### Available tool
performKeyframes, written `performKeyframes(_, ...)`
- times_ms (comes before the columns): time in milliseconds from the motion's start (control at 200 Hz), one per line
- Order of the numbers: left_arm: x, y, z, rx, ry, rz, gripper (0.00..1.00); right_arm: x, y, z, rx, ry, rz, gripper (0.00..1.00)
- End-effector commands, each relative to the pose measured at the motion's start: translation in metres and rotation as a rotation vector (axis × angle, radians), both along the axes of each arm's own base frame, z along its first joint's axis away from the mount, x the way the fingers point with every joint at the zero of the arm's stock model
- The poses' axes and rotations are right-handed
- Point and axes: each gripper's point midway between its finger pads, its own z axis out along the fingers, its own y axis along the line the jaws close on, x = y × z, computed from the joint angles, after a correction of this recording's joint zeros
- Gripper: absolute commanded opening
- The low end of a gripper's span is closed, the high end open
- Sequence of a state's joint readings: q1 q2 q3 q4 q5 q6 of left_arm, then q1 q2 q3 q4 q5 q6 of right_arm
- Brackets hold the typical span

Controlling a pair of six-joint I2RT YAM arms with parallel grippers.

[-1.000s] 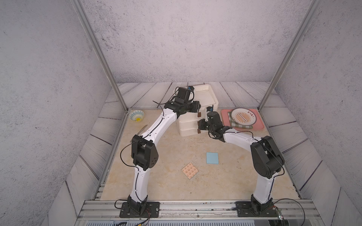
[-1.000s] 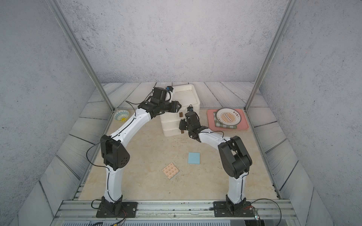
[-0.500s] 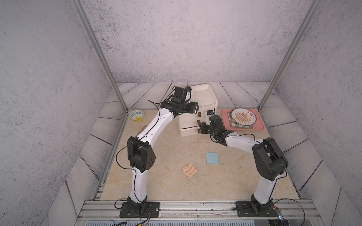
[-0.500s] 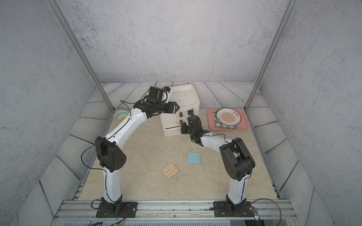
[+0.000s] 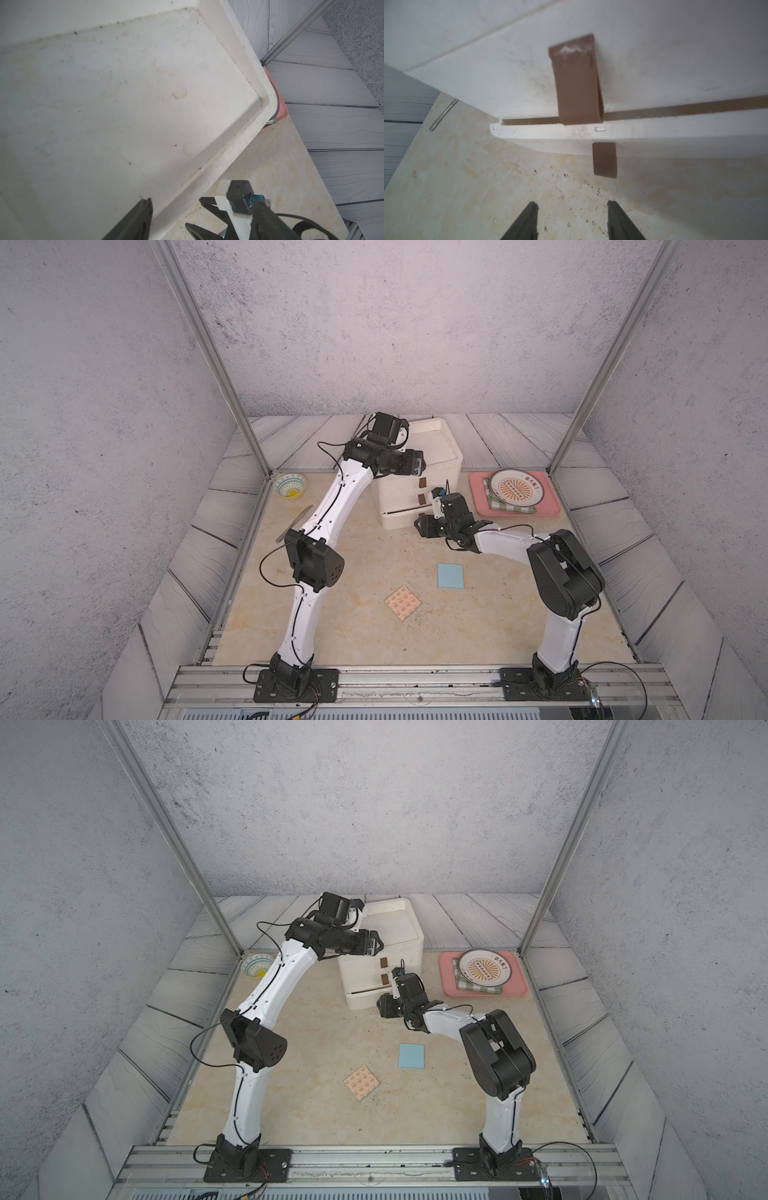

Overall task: Please put the sticky notes in the drawer by color
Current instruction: Open the drawer in the storage box.

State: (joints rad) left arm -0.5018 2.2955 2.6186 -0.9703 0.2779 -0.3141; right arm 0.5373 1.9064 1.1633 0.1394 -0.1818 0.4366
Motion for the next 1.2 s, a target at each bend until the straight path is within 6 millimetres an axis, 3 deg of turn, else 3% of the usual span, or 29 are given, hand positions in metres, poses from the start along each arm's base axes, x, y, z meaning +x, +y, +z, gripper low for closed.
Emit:
performKeyframes(0, 0.006, 0.009, -0.012, 0.021, 0.032, 0.018, 0.78, 0.015, 0.008, -0.005, 0.012, -0.021, 0.007, 0.56)
performKeyframes(235, 0.029, 0.013, -0.045, 0.018, 0.062, 0.043, 0.77, 0.028, 0.005, -0.014, -0.027, -0.064, -0.018, 0.54)
performKeyframes(445, 0.028, 0.010, -0.078, 0.043, 0.131, 0.035, 0.76, 0.036, -0.004, -0.018, -0.064, -0.087, -0.057, 0.52)
performKeyframes(696, 0.022, 0.010, -0.092, 0.045, 0.175, 0.028, 0.76, 0.051, 0.003, -0.038, -0.067, -0.068, -0.042, 0.49)
performKeyframes(841, 0.020, 0.012, -0.097, 0.059, 0.179, 0.026, 0.76, 0.052, 0.008, -0.036, -0.039, -0.066, -0.025, 0.29)
performKeyframes(1016, 0.020, 0.016, -0.109, 0.077, 0.204, 0.029, 0.76, 0.048, -0.001, -0.022, -0.059, -0.101, -0.034, 0.05)
performKeyframes(1196, 0.020, 0.017, -0.111, 0.079, 0.211, 0.035, 0.76, 0.030, -0.006, -0.010, -0.047, -0.107, -0.010, 0.00)
